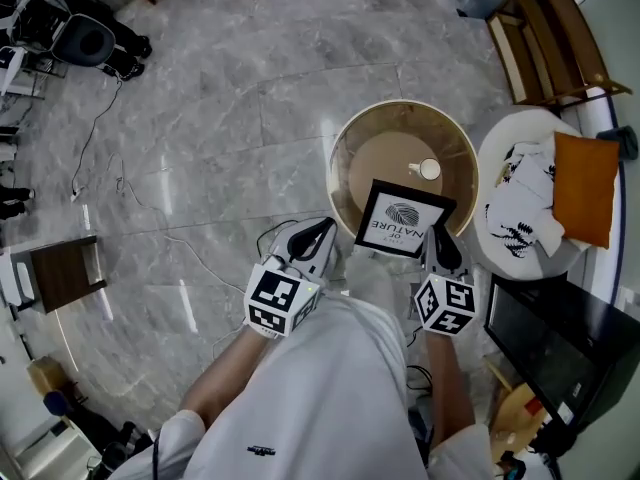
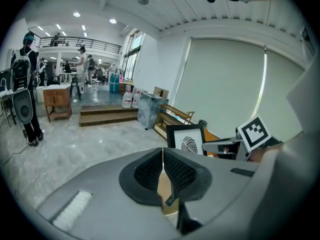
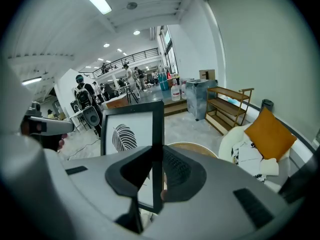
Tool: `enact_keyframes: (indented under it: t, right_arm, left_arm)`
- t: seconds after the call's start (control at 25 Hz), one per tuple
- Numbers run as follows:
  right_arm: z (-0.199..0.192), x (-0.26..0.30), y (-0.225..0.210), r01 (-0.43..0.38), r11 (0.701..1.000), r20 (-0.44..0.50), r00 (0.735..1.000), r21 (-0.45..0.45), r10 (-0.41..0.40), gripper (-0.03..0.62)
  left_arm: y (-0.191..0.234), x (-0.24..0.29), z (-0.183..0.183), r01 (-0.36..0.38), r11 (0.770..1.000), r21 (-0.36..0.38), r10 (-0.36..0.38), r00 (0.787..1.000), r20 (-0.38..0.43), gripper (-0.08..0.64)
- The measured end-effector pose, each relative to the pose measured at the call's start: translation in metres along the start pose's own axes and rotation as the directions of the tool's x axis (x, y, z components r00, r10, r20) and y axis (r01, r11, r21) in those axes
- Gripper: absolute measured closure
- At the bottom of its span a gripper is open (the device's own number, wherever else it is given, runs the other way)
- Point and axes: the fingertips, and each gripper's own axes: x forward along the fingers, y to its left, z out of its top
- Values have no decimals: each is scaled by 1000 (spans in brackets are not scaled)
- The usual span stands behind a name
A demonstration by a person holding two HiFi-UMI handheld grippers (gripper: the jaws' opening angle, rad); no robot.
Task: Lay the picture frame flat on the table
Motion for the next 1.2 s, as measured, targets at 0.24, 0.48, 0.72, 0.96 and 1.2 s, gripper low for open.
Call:
enact_keyframes:
  t: [0.24,0.48,0.72,0.96,1.2]
  right_arm:
    - [-14,43,0,-12,1000,-56,998,-15,12,535]
    - [-34,104,4,-42,998,-110,993,-38,38,535]
    - [-74,165,-8,-43,999,-171,984,-24,39,535]
    - [-117,231,-22,-57,998,-211,976,-15,53,535]
    - [-164,286,-33,-71,997,-254,964,10,72,535]
  left_arm:
    - [22,26,-22,-31,998,-50,29,999,-34,550]
    - [54,51,-54,-51,994,-101,43,996,-83,551]
    - [77,84,-96,-96,989,-113,83,990,-115,550]
    - [91,131,-140,-98,989,-115,80,986,-148,550]
    - [105,174,-189,-113,983,-147,86,980,-177,550]
